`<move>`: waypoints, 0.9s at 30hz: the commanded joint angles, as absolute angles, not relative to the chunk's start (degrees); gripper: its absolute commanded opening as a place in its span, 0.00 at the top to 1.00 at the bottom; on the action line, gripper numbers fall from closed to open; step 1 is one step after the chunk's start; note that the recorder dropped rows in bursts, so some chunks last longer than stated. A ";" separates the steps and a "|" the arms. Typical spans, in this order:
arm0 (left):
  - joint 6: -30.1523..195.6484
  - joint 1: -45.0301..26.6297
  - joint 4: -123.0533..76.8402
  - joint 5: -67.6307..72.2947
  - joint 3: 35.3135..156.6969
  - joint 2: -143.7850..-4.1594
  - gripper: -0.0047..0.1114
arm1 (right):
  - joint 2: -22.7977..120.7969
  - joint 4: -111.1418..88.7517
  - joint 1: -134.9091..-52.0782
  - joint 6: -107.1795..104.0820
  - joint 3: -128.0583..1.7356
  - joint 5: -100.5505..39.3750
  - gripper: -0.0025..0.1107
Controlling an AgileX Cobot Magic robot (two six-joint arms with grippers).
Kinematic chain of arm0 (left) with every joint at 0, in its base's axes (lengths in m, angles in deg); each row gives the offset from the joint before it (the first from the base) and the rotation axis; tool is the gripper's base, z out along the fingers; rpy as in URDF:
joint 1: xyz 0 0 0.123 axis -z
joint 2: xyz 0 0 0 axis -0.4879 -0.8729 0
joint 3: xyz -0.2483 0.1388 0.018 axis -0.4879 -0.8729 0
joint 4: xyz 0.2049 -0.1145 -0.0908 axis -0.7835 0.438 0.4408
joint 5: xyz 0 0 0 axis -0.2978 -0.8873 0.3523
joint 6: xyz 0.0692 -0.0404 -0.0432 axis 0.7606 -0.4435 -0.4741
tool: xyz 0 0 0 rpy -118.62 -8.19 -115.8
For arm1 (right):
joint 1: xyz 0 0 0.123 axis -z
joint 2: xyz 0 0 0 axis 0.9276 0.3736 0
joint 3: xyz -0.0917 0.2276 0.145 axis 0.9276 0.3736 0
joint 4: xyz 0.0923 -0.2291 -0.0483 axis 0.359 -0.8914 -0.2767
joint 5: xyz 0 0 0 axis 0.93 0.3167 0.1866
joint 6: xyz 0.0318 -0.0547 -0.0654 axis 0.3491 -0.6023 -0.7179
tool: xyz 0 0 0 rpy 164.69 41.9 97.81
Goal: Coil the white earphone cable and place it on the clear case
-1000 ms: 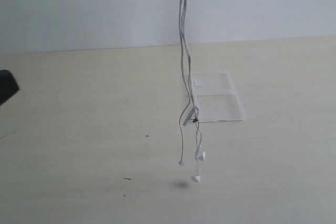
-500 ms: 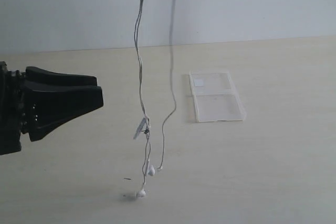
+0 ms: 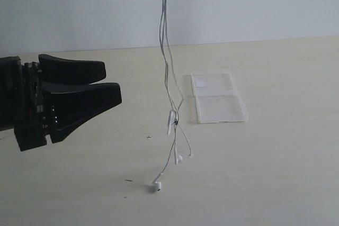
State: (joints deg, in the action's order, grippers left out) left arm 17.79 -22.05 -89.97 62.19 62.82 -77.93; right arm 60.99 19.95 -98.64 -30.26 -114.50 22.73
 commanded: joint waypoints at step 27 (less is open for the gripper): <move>24.84 -9.17 -83.04 52.07 74.62 -88.16 0.31 | 61.12 23.89 -98.72 -27.64 -119.21 22.27 0.98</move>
State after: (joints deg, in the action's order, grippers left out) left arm 24.89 -9.58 -84.61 51.28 73.46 -87.38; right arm 61.10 23.45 -98.64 -28.02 -118.94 22.27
